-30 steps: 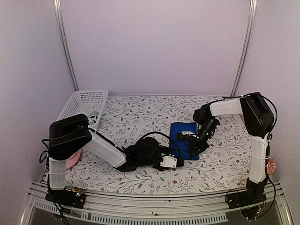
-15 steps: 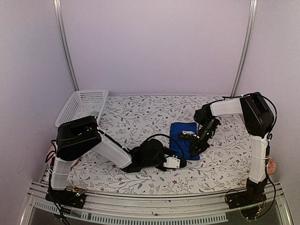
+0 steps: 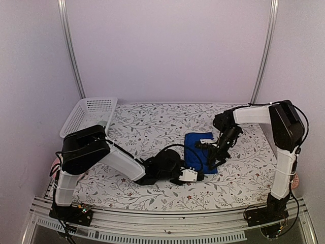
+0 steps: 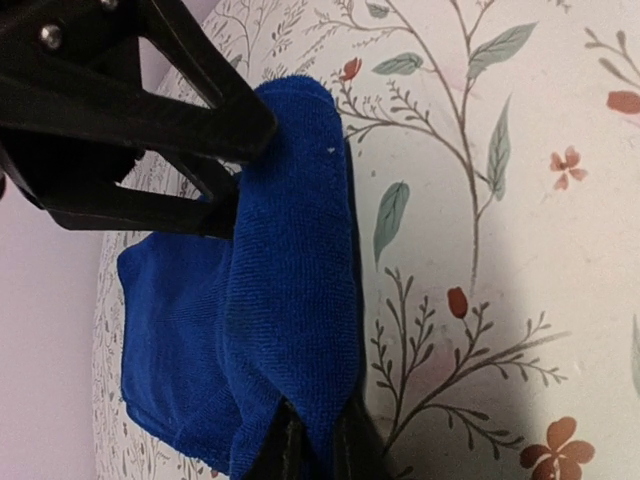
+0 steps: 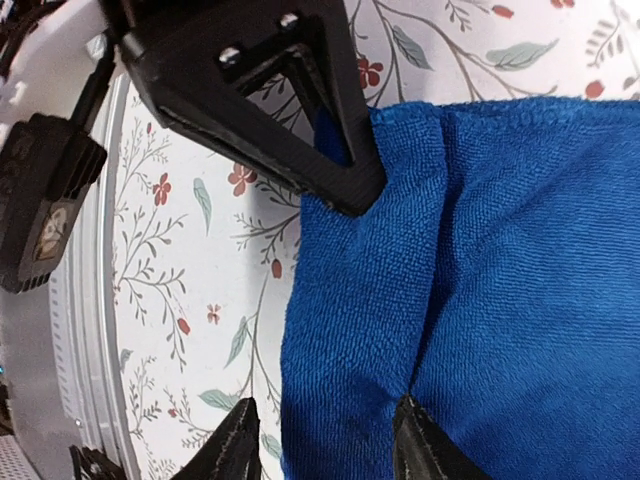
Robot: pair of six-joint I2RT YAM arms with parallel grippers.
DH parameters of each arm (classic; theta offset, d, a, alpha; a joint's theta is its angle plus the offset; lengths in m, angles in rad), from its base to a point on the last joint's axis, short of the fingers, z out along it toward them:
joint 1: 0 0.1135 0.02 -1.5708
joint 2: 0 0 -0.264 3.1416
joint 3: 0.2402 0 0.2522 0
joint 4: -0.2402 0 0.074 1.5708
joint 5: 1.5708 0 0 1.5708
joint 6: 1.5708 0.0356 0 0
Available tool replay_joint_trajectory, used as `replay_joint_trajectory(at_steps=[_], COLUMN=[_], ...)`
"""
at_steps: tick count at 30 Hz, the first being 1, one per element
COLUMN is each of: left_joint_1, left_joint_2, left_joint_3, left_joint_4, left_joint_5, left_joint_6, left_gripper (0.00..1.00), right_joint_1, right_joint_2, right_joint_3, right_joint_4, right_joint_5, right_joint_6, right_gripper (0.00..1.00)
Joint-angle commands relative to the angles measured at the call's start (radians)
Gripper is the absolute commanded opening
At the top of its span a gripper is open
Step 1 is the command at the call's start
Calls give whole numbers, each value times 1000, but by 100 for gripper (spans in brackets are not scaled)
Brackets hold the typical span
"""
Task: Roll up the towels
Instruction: Roll the towel at the center of the board.
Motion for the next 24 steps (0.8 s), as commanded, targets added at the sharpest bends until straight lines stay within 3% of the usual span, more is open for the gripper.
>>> replay_joint_trajectory(at_steps=[1, 10, 16, 24], left_joint_1=[-4, 55, 94, 139], left_joint_2=[-9, -36, 21, 83], left_joint_3=[40, 128, 299, 452], left_joint_4=[-184, -360, -585, -743], left_joint_5=[52, 187, 295, 455], left_joint_6=[-86, -284, -385, -491], left_gripper=[0, 0, 0, 0], right_joint_1=[-10, -8, -9, 9], right_joint_2=[-167, -475, -636, -754], right_joint_3=[-69, -345, -509, -665], right_joint_4=[115, 411, 596, 798], right_joint_5=[94, 246, 287, 316], right_joint_6=[1, -31, -72, -107], right_gripper=[49, 66, 69, 71])
